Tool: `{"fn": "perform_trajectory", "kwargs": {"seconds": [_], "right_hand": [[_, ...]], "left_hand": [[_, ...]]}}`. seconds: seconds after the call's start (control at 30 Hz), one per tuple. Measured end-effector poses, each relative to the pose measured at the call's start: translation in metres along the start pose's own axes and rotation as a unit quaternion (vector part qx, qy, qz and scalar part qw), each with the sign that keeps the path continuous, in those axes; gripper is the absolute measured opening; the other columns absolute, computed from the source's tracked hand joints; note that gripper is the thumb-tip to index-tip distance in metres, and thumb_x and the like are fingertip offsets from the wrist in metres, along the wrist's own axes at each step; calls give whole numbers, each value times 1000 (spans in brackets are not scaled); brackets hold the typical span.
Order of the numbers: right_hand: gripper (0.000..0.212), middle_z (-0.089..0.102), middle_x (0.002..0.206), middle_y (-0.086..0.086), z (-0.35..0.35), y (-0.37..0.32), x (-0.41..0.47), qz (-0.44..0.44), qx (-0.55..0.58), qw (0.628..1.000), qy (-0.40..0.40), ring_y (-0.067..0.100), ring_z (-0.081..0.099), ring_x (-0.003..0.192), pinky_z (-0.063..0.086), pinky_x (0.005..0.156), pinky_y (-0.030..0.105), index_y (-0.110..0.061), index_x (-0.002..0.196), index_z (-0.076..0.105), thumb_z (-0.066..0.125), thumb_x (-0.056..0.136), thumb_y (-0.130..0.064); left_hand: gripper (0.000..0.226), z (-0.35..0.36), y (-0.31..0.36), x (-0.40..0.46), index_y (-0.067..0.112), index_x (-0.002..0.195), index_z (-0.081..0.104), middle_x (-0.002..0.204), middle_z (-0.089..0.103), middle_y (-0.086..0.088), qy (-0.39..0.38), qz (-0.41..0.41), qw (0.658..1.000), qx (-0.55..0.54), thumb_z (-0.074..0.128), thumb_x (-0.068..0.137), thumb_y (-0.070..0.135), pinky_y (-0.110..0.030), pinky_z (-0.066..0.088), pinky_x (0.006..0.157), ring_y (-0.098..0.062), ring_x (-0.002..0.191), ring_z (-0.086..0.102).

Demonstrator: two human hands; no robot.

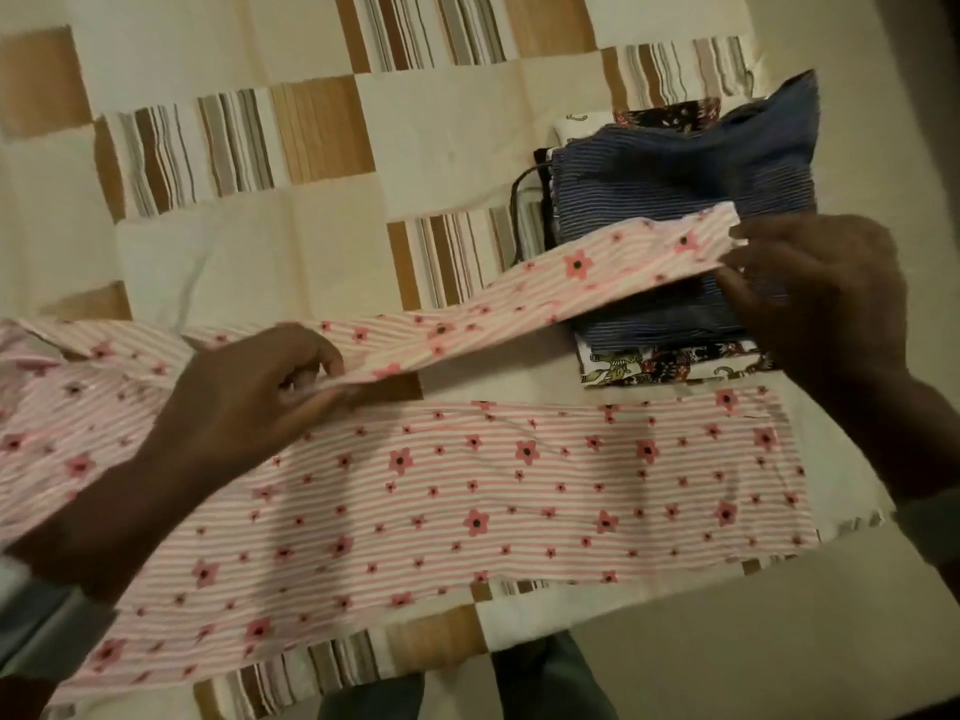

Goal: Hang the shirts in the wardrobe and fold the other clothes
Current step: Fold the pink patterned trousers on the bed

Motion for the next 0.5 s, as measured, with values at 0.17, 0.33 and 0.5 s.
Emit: {"fn": "perform_trajectory", "kwargs": {"seconds": [0.17,0.33,0.5], "right_hand": [[15,71,95,14,21,-23,-62,-26,58,995,-76,36,65,89,43,88,47,-7,90,67,62,87,-21],[13,66,80,11,37,-23,-131,-36,38,989,-139,38,63,84,44,85,48,-9,83,64,58,89,-19],[8,65,80,12,40,-20,-181,-39,23,983,-178,38,62,83,43,82,47,-8,86,66,63,85,-14]], "left_hand": [[18,51,5,-46,34,95,60,84,49,22,-55,45,997,5,54,87,49,-21,35,56,-1,75,49],[18,102,19,-86,31,97,64,93,65,11,-99,88,991,28,53,93,45,-28,45,57,-16,80,65],[19,128,35,-104,30,94,66,94,66,11,-113,85,990,20,53,94,43,-26,37,57,-15,81,65]]}}
Point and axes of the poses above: each hand's wrist, its own x-axis towards the middle knuckle, its own z-axis out of the palm, y = z × x, the point moved 4 cm from there along x, towards the middle knuckle
